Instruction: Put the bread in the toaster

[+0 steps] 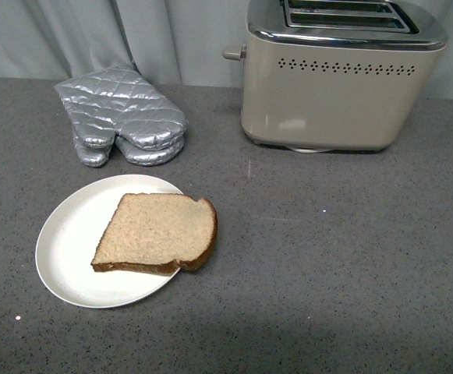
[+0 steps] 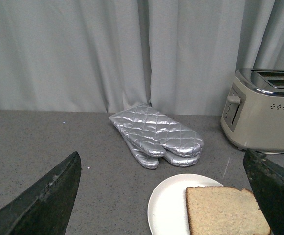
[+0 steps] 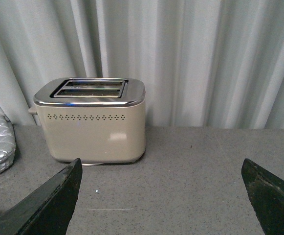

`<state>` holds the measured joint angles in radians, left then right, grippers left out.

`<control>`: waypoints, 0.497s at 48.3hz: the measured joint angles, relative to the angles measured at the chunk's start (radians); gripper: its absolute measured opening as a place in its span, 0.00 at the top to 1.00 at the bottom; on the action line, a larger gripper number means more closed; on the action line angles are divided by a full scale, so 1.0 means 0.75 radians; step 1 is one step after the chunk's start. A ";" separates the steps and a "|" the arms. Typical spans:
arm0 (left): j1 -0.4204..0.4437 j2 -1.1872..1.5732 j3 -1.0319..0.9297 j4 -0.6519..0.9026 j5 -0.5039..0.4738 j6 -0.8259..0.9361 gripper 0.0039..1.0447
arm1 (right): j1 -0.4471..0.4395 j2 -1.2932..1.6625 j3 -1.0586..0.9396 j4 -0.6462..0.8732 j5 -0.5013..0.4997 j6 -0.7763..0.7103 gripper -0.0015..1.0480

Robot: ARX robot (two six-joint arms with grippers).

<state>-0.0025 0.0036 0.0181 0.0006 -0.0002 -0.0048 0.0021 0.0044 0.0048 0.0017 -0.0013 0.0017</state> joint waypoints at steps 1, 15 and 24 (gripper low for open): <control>0.000 0.000 0.000 0.000 0.000 0.000 0.06 | 0.000 0.000 0.000 0.000 0.000 0.000 0.09; 0.000 0.000 0.000 0.000 0.000 0.000 0.06 | 0.000 0.000 0.000 0.000 0.000 0.000 0.09; 0.000 0.000 0.000 0.000 0.000 0.000 0.06 | 0.000 0.000 0.000 0.000 0.000 0.000 0.09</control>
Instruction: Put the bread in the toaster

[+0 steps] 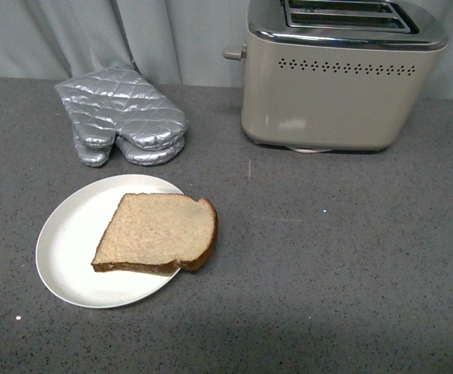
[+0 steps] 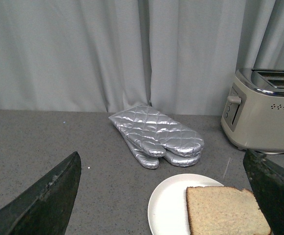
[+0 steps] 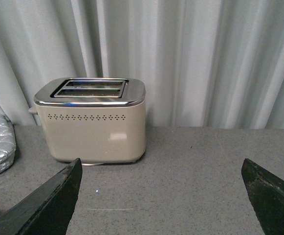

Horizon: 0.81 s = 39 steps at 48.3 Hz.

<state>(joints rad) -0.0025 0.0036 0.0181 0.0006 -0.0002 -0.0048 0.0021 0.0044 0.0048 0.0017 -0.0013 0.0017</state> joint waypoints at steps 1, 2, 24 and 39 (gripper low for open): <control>0.000 0.000 0.000 0.000 0.000 0.000 0.06 | 0.000 0.000 0.000 0.000 0.000 0.000 0.09; 0.000 0.000 0.000 0.000 0.000 0.000 0.06 | 0.000 0.000 0.000 0.000 0.000 0.000 0.09; -0.064 0.084 0.047 -0.135 -0.224 -0.129 0.06 | 0.000 0.000 0.000 0.000 -0.001 0.000 0.09; -0.026 1.226 0.204 0.447 -0.258 -0.462 0.06 | 0.000 -0.001 0.000 0.000 0.001 0.000 0.09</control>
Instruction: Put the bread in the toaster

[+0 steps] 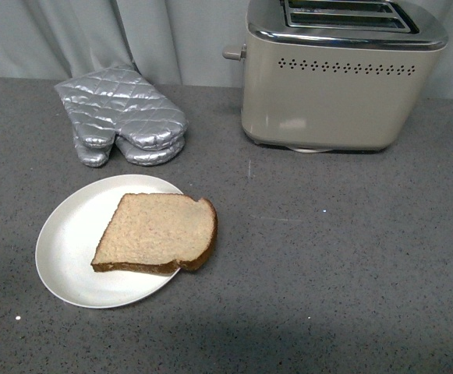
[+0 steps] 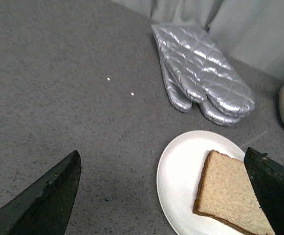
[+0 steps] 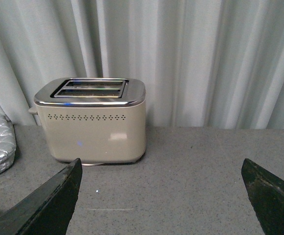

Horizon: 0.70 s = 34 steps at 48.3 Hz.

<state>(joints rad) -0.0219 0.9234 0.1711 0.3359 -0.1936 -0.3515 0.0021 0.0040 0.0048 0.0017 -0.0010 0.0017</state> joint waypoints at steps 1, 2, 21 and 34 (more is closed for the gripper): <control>0.002 0.072 0.015 0.040 0.014 0.001 0.06 | 0.000 0.000 0.000 0.000 0.000 0.000 0.09; 0.004 0.143 0.031 0.068 0.022 0.002 0.06 | 0.000 0.000 0.000 0.000 0.000 0.000 0.09; 0.051 1.102 0.417 0.077 0.180 0.169 0.06 | 0.000 0.000 0.000 0.000 -0.001 0.000 0.09; 0.051 1.320 0.581 0.013 0.179 0.211 0.06 | 0.000 0.000 0.000 0.000 -0.001 0.000 0.09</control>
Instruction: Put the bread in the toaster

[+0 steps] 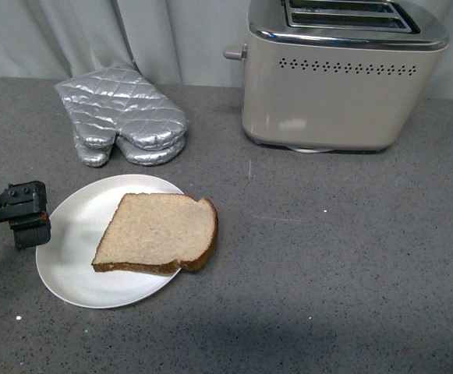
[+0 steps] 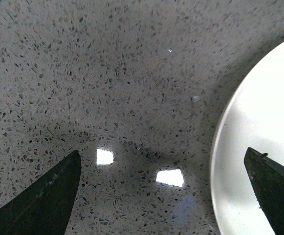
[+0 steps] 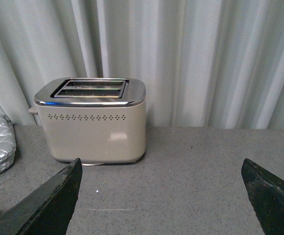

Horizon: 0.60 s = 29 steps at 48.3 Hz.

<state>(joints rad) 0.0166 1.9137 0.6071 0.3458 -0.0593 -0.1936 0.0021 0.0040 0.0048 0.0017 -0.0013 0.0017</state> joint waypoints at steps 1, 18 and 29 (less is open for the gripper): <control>0.000 0.008 0.005 -0.004 0.000 0.002 0.06 | 0.000 0.000 0.000 0.000 0.000 0.000 0.09; -0.009 0.123 0.097 -0.077 0.060 0.003 0.47 | 0.000 0.000 0.000 0.000 0.000 0.000 0.09; -0.029 0.131 0.111 -0.088 0.098 -0.008 0.83 | 0.000 0.000 0.000 0.000 0.000 0.000 0.09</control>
<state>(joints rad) -0.0051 2.0117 0.6903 0.2798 0.0139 -0.1997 0.0021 0.0040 0.0048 0.0017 -0.0013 0.0017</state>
